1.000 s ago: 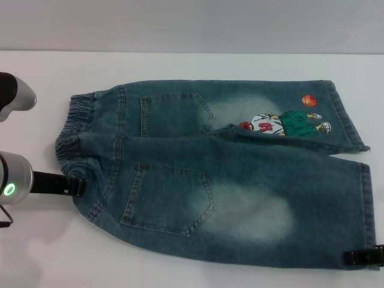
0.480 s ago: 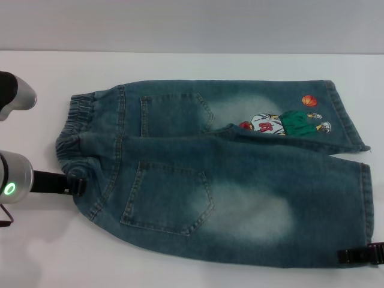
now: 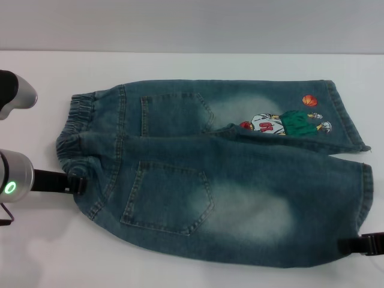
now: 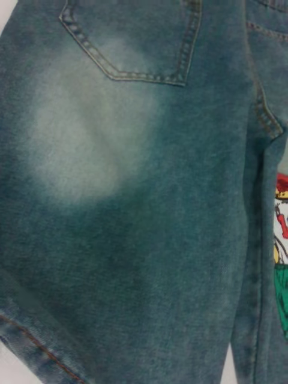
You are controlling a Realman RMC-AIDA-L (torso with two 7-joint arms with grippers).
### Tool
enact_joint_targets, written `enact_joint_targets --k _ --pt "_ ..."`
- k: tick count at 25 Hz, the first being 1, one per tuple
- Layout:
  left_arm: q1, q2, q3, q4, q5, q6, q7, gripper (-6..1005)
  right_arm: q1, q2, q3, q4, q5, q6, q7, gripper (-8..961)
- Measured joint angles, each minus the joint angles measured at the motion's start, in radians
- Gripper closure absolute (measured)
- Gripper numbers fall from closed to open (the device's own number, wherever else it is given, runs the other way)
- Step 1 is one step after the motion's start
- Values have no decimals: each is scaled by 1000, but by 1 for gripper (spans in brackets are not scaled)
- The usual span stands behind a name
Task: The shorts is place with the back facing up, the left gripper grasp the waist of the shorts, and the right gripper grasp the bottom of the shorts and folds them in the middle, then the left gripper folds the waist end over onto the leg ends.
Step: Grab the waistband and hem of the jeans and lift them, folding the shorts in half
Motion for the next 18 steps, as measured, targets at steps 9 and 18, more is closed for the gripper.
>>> enact_joint_targets --k 9,18 --pt "0 0 1 1 0 12 -8 803 14 -1 -4 -5 1 2 -14 814" --pt "6 0 1 10 -4 50 -12 803 18 1 -2 -2 55 -56 -67 903"
